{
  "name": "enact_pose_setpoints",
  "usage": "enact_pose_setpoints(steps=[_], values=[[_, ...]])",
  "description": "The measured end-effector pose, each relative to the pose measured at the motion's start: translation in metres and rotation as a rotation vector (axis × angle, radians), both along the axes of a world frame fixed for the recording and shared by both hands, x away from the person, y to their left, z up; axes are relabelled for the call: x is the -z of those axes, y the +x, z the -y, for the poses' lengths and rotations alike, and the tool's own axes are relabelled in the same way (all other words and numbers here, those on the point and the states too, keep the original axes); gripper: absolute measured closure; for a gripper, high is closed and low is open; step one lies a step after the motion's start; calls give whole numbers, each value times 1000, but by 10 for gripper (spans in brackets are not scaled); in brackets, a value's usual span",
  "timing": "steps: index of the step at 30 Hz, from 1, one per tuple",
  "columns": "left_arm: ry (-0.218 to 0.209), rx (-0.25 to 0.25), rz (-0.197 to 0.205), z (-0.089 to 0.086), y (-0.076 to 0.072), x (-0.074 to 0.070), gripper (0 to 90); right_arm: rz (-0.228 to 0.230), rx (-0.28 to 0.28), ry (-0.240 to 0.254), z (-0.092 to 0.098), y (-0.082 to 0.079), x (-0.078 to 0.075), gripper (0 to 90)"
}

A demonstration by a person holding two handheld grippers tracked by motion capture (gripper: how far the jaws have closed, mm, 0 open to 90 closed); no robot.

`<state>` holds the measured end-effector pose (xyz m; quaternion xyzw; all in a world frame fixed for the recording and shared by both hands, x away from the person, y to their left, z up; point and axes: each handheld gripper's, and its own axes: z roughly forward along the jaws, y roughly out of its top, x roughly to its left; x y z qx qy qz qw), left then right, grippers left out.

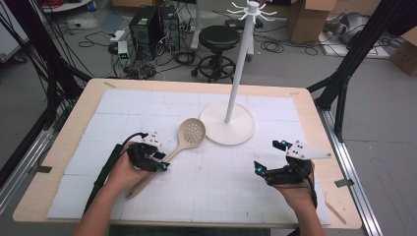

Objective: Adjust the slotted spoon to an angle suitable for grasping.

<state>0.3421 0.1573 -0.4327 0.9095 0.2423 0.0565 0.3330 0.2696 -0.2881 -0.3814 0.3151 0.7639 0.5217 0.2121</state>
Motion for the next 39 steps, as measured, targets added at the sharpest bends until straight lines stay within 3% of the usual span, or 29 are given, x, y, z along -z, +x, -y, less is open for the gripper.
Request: enact_pose_setpoints(steps=[2,9,15,17,21,26,34,37,39], values=[[-3,12,-9,0,0,-1,637,0,0,1,0,0,0,9],[52,28,41,2,-3,-3,660,4,-4,-6,0,0,0,9],[65,25,37,-3,-3,-5,745,7,-4,-2,0,0,0,9],[70,49,33,-4,-3,-5,766,6,-4,-3,0,0,-1,9],[81,68,35,-2,-4,-6,768,5,-3,-2,0,0,-1,9],[54,154,13,4,-8,-5,769,6,-7,0,0,-1,-2,9],[69,245,37,24,-15,-6,767,6,-13,-2,-2,-1,-2,9],[69,243,42,25,-15,-6,763,6,-12,-3,-2,-1,-2,9],[61,217,56,23,-14,-6,674,4,-12,-2,-1,-1,-2,9]])
